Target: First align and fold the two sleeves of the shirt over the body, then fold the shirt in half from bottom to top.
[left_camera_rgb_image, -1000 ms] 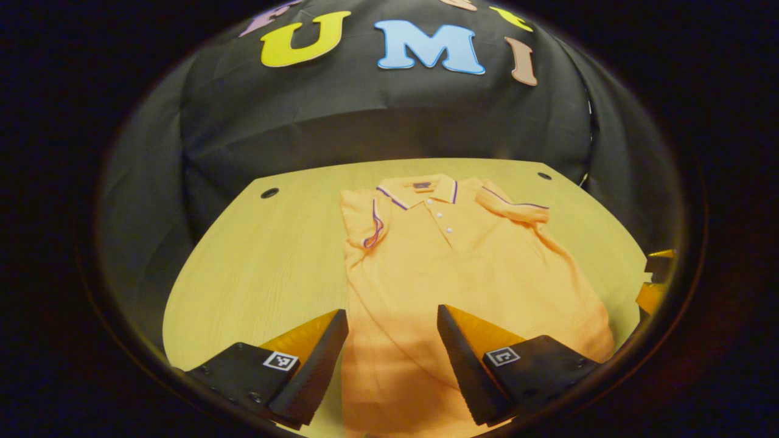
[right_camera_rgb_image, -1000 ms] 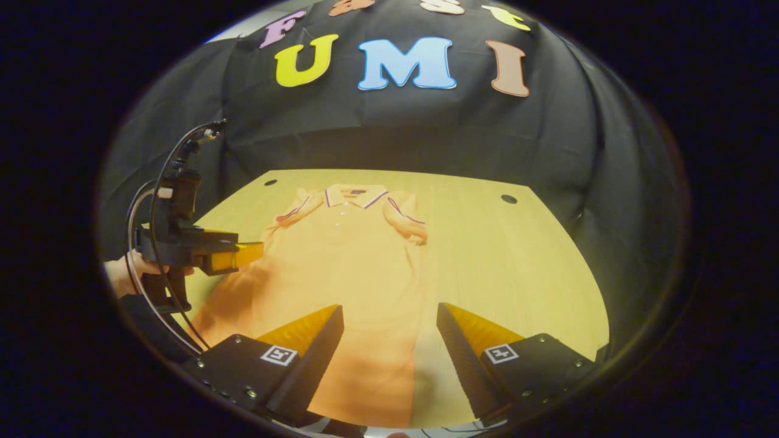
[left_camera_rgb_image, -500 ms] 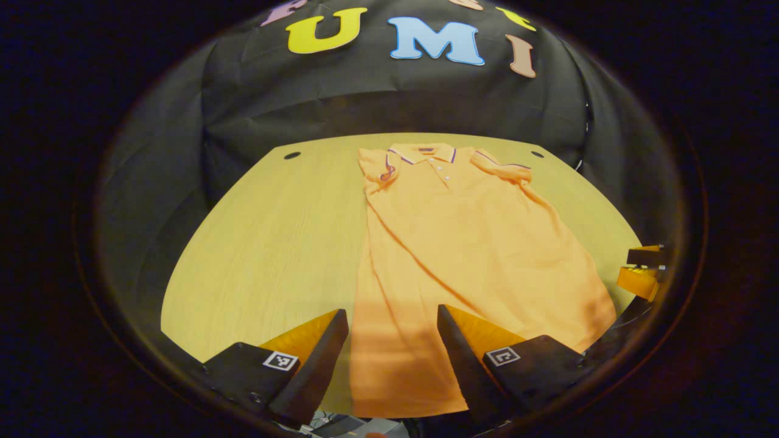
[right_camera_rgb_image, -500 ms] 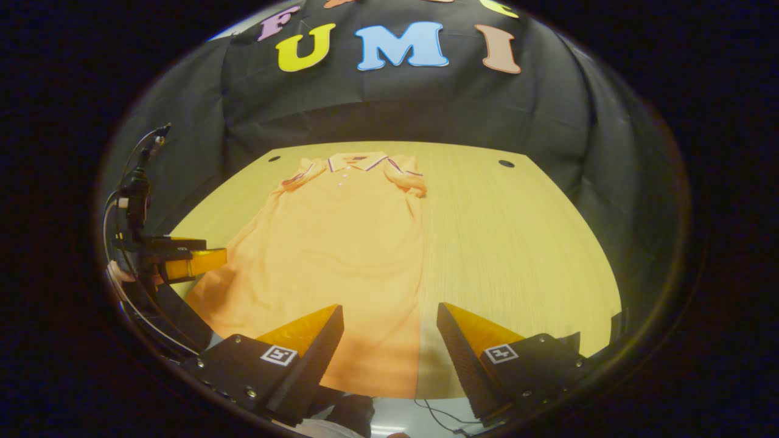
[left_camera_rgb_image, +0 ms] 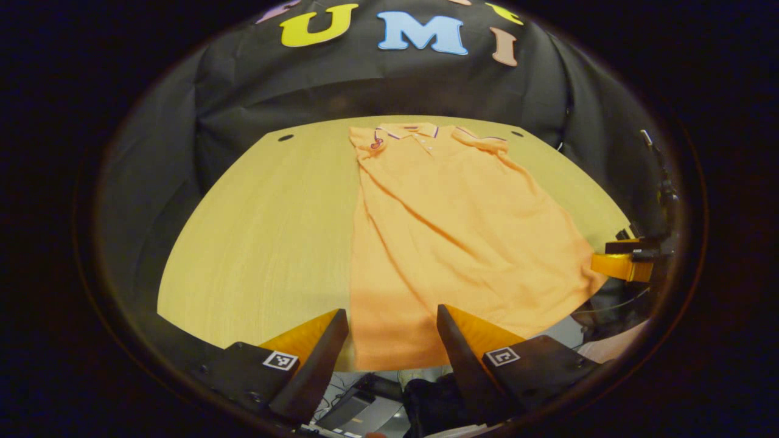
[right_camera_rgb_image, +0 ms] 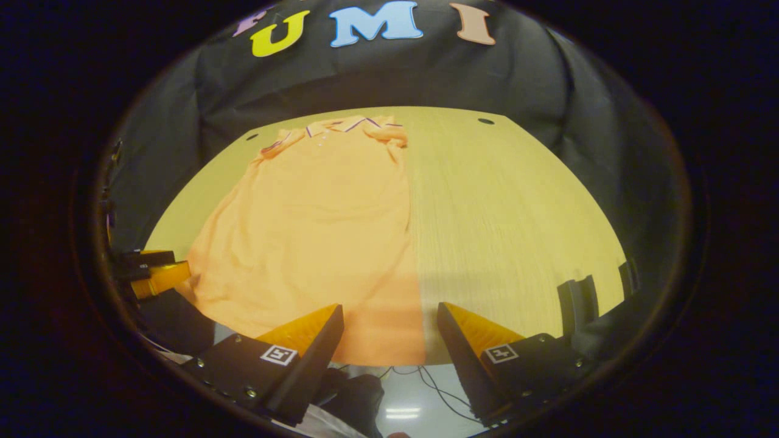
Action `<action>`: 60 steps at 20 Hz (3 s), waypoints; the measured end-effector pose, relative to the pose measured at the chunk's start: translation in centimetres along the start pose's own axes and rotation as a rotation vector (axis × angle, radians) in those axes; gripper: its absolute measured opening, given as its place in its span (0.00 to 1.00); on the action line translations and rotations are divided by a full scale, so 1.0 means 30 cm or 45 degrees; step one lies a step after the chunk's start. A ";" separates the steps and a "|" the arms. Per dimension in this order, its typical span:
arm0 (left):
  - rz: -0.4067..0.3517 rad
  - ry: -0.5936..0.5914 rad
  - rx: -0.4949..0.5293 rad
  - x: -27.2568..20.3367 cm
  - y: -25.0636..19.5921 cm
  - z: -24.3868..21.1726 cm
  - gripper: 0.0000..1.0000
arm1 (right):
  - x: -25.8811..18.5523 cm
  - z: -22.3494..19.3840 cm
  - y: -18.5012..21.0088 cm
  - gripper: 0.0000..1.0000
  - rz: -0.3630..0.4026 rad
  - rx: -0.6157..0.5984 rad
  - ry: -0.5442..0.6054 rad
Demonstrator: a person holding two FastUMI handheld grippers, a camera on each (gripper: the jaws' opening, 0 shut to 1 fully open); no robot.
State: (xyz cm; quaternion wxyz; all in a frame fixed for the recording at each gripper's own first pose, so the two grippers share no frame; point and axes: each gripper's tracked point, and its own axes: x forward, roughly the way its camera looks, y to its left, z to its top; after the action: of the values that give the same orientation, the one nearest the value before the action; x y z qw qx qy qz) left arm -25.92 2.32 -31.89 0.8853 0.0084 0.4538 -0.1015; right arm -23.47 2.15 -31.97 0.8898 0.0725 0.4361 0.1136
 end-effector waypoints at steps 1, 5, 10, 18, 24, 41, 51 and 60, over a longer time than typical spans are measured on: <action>-0.005 0.008 0.000 -0.005 -0.005 -0.013 0.98 | 0.002 -0.012 0.008 0.96 -0.003 0.012 0.011; -0.017 0.010 0.020 0.006 -0.014 -0.040 0.98 | 0.013 -0.059 0.016 0.96 -0.025 0.004 0.040; -0.018 0.064 0.027 0.032 -0.020 -0.089 0.99 | 0.014 -0.074 0.018 0.96 -0.044 -0.016 0.049; -0.074 0.039 0.082 0.042 -0.101 -0.074 0.32 | 0.026 -0.065 0.070 0.45 0.037 -0.071 0.072; -0.037 0.041 0.095 0.046 -0.123 -0.054 0.06 | 0.013 -0.045 0.065 0.01 0.116 0.066 0.090; 0.008 -0.274 -0.027 0.040 -0.092 0.619 0.06 | -0.073 0.654 0.079 0.00 0.241 0.028 -0.340; -0.090 -0.394 0.073 0.262 -0.012 1.087 0.06 | 0.137 1.102 0.115 0.00 0.107 0.062 -0.453; 0.025 -0.482 0.076 0.446 0.070 1.336 0.06 | 0.314 1.313 0.118 0.00 0.103 0.007 -0.453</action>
State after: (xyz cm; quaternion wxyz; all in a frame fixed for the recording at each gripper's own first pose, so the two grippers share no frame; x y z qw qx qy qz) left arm 14.21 -2.20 -19.26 0.9551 0.0199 0.2759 -0.1060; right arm 12.87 6.87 -14.32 0.9474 0.1114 0.2687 0.1336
